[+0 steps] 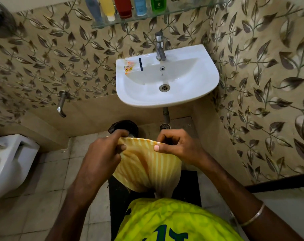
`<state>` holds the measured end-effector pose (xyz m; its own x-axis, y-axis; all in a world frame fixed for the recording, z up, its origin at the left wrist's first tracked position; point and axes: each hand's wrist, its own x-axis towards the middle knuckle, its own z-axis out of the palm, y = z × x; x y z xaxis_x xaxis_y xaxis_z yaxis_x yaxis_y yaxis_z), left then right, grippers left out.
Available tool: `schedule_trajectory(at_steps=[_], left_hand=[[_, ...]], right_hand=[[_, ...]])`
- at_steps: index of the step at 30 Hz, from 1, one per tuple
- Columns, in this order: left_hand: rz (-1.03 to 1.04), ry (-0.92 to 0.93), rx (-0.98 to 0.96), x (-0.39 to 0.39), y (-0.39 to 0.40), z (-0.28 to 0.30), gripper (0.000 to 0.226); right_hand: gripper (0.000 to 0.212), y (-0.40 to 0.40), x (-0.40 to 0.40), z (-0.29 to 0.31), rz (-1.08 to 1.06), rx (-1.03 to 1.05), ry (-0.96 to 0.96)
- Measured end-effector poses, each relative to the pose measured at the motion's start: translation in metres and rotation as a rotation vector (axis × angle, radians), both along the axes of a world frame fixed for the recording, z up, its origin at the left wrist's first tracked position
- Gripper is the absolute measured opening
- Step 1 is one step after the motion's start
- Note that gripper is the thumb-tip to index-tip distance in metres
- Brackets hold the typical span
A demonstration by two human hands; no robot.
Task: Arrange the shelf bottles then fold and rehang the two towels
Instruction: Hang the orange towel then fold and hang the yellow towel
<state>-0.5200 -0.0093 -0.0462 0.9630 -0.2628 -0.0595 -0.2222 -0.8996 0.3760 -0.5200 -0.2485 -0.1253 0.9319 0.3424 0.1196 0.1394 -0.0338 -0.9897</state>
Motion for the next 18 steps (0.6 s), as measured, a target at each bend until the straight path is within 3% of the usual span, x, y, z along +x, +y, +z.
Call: schedule_trajectory(at_steps=[2, 4, 7, 12, 18], left_hand=[[-0.080, -0.005, -0.083, -0.005, -0.009, 0.000, 0.061], [-0.162, 0.015, -0.172, -0.010, -0.019, 0.000, 0.064], [-0.225, 0.076, -0.274, -0.012, -0.028, -0.002, 0.055], [-0.209, 0.121, -0.282, -0.009, -0.028, -0.003, 0.019], [-0.263, 0.060, -0.286, -0.015, -0.026, 0.006, 0.019]], right_hand=[[0.015, 0.007, -0.001, 0.002, -0.017, -0.021, -0.016], [0.015, 0.012, -0.002, 0.005, 0.002, -0.039, -0.025], [0.012, 0.013, -0.002, 0.010, 0.043, -0.042, -0.055], [0.011, 0.004, -0.004, 0.012, 0.119, -0.001, 0.020], [0.028, -0.004, -0.001, 0.001, 0.179, -0.059, 0.066]])
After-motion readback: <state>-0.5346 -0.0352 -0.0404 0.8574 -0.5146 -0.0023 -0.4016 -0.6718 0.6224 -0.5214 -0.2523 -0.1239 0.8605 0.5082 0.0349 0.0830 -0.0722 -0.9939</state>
